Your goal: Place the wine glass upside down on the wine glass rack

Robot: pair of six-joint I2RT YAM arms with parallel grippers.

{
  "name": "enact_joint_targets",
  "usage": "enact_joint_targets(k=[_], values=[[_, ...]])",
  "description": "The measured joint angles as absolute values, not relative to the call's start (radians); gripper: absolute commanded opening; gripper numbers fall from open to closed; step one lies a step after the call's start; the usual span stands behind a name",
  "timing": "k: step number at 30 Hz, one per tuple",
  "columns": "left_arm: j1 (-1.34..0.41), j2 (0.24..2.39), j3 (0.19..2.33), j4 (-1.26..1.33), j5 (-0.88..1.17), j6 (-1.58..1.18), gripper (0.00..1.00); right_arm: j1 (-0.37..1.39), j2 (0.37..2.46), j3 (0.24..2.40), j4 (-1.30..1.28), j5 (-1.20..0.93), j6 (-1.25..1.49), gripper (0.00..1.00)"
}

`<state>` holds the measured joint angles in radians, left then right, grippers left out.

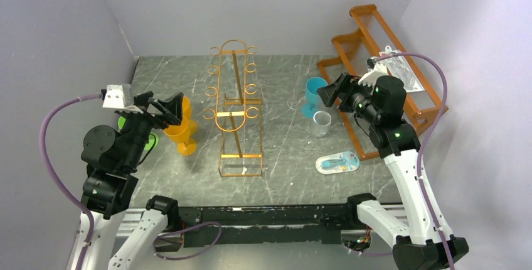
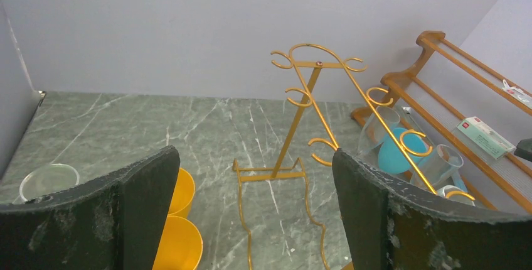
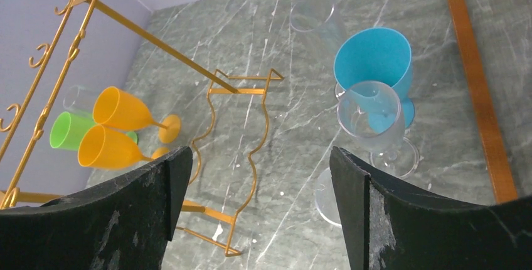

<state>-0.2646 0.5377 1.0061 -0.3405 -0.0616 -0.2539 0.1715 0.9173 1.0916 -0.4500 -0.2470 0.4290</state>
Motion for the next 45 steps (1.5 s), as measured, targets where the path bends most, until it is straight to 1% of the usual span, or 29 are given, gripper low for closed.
enact_joint_targets(k=[9,13,17,20,25,27,28,32,36,38,41,45], values=[[-0.265,0.538,1.006,-0.340,-0.062,-0.254,0.97,0.171,0.918,1.092,-0.455,-0.247,0.429,0.86],[-0.265,0.538,1.006,-0.340,-0.062,-0.254,0.97,0.172,0.924,1.092,-0.455,-0.247,0.426,0.82],[-0.265,0.538,1.006,-0.340,-0.062,-0.254,0.97,0.185,0.948,1.101,-0.478,-0.213,0.407,0.74],[-0.265,0.538,1.007,-0.340,-0.062,-0.254,0.96,0.240,0.994,1.142,-0.508,-0.130,0.391,0.68],[-0.265,0.540,1.007,-0.341,-0.062,-0.254,0.97,0.498,1.130,1.262,-0.566,0.117,0.371,0.54],[-0.265,0.545,1.007,-0.341,-0.063,-0.254,0.96,0.577,1.202,1.309,-0.592,0.207,0.371,0.47],[-0.265,0.548,1.007,-0.341,-0.063,-0.254,0.97,0.611,1.242,1.328,-0.606,0.257,0.373,0.45],[-0.265,0.554,1.007,-0.342,-0.063,-0.254,0.97,0.692,1.368,1.352,-0.710,0.429,0.408,0.44],[-0.265,0.554,1.007,-0.341,-0.063,-0.254,0.96,0.722,1.386,1.344,-0.810,0.530,0.450,0.44],[-0.265,0.556,1.007,-0.341,-0.063,-0.253,0.97,0.724,1.365,1.338,-0.828,0.552,0.462,0.44],[-0.265,0.561,1.007,-0.340,-0.063,-0.254,0.96,0.718,1.332,1.309,-0.837,0.554,0.470,0.39],[-0.265,0.566,1.007,-0.340,-0.063,-0.254,0.96,0.710,1.336,1.282,-0.844,0.550,0.485,0.39]])
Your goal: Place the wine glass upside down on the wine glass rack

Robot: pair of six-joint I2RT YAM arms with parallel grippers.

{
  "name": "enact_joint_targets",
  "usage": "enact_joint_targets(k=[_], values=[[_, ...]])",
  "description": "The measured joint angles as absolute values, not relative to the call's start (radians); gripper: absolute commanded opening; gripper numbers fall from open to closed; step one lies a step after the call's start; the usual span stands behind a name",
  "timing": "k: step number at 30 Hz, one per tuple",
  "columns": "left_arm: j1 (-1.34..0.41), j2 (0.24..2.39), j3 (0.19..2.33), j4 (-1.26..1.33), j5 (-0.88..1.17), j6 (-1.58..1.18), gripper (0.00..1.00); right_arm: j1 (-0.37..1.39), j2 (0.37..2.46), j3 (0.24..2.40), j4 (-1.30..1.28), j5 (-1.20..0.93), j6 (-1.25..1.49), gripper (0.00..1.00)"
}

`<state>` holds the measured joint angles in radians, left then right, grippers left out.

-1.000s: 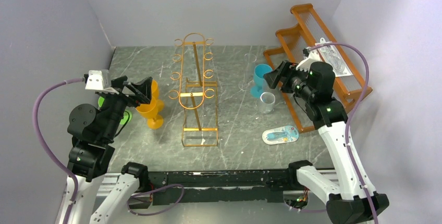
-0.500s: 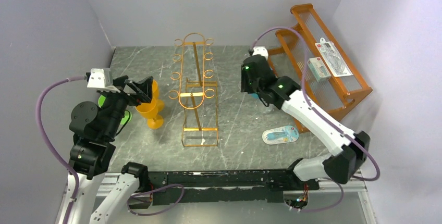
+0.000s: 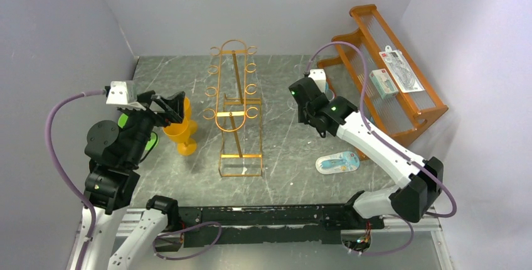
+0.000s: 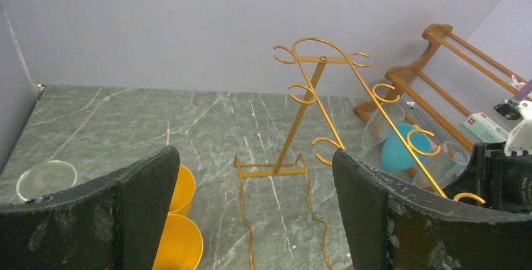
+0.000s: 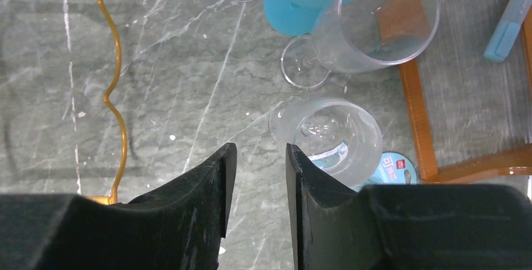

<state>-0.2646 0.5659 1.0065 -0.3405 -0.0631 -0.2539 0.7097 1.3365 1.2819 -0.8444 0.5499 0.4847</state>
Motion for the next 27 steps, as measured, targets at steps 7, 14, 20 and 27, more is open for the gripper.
enact_joint_targets(k=[7,14,20,27], values=[[-0.265,0.565,1.007,-0.341,-0.063,-0.254,0.97,0.670,1.376,1.256,-0.847,0.549,0.503,0.37],[-0.265,0.565,1.007,-0.341,-0.063,-0.254,0.97,0.646,1.375,1.226,-0.839,0.538,0.511,0.35],[-0.265,0.568,1.007,-0.340,-0.068,-0.259,0.94,0.633,1.371,1.185,-0.813,0.504,0.509,0.17],[-0.265,0.586,1.018,-0.346,-0.071,-0.258,0.96,0.629,1.362,1.171,-0.775,0.452,0.499,0.00]])
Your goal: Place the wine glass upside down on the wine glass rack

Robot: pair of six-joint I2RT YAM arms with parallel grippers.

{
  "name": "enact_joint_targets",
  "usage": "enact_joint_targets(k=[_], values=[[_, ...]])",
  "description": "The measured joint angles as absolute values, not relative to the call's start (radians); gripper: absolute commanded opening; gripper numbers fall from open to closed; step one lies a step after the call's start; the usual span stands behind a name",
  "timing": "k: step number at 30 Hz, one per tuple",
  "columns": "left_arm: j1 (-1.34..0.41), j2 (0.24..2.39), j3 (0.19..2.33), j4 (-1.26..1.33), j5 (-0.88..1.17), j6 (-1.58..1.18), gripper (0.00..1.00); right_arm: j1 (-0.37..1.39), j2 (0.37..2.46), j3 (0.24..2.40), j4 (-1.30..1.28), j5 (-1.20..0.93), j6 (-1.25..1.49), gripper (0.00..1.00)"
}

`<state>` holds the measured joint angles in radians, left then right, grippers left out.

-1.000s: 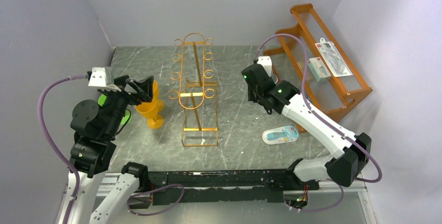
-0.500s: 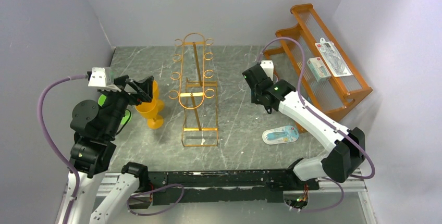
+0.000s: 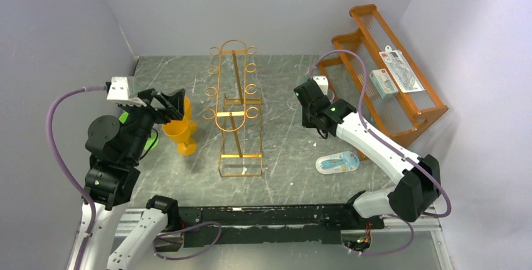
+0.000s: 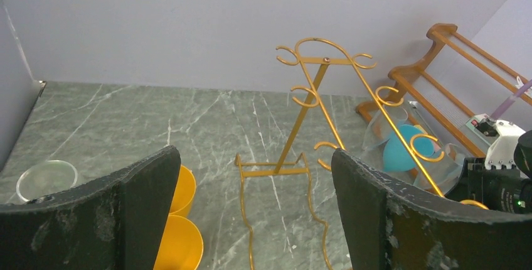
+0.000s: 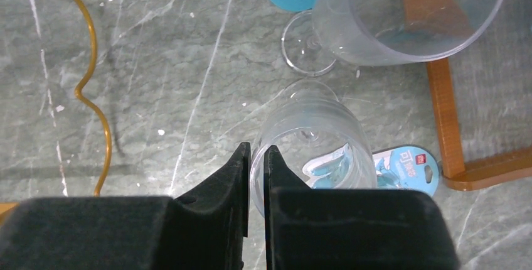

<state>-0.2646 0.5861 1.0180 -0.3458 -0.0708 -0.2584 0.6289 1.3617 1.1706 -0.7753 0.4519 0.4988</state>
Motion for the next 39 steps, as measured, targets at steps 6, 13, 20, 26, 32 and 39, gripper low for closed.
enact_joint_targets(k=[6,13,20,26,32,39], values=[[-0.265,0.645,1.095,-0.375,-0.062,-0.262,0.96,0.628,1.317,1.165,-0.753,0.395,0.480,0.00],[-0.265,0.675,1.180,-0.413,-0.035,-0.280,0.96,0.628,1.123,1.135,-0.637,0.293,0.435,0.00],[-0.265,0.707,1.261,-0.337,0.135,-0.361,0.96,0.628,0.903,1.052,-0.392,0.252,0.409,0.00],[-0.265,0.812,1.297,-0.123,0.314,-0.567,0.94,0.628,0.774,0.976,-0.118,0.229,0.400,0.00],[-0.265,0.972,1.332,0.021,0.422,-0.796,0.91,0.628,0.694,0.900,0.175,0.174,0.402,0.00],[-0.368,1.117,1.297,0.177,0.471,-1.057,0.88,0.628,0.728,0.862,0.455,0.072,0.443,0.00]])
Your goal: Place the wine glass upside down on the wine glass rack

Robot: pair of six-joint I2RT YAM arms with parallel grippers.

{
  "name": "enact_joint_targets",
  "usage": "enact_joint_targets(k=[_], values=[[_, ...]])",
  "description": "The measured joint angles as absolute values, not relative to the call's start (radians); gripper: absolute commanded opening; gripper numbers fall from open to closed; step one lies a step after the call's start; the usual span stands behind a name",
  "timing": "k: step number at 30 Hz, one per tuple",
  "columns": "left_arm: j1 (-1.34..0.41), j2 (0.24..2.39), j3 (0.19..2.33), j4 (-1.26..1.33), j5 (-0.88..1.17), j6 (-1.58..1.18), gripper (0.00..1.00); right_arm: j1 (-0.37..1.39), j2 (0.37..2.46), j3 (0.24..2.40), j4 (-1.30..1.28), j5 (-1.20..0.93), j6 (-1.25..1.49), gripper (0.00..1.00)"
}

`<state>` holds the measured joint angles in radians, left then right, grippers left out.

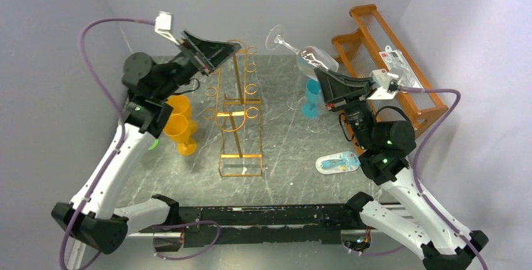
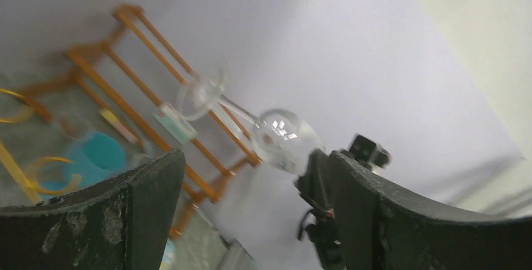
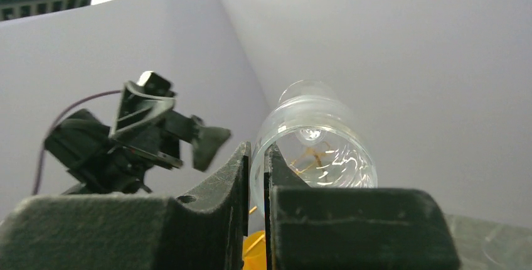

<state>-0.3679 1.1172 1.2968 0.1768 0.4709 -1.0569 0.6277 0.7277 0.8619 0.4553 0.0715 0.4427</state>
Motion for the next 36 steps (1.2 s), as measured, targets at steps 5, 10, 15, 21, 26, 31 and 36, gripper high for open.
enact_joint_targets(k=[5,10,15,21,26,31,36], values=[[-0.551,1.213,1.314,0.205,0.438,-1.120,0.83,0.628,0.813,0.862,0.582,-0.006,0.487,0.00],[-0.637,1.233,1.268,0.289,0.363,-1.215,0.61,0.631,0.875,0.863,0.655,-0.046,0.509,0.00],[-0.654,1.237,1.240,0.344,0.275,-1.281,0.54,0.641,0.927,0.890,0.696,-0.099,0.513,0.00],[-0.669,1.234,1.240,0.348,0.166,-1.303,0.56,0.653,0.943,0.898,0.727,-0.144,0.513,0.00],[-0.673,1.225,1.240,0.363,0.112,-1.325,0.55,0.655,0.950,0.908,0.743,-0.186,0.512,0.00],[-0.679,1.225,1.240,0.398,0.101,-1.342,0.47,0.656,0.955,0.934,0.744,-0.215,0.508,0.00],[-0.682,1.237,1.239,0.454,0.105,-1.377,0.37,0.656,0.963,0.942,0.767,-0.240,0.508,0.00]])
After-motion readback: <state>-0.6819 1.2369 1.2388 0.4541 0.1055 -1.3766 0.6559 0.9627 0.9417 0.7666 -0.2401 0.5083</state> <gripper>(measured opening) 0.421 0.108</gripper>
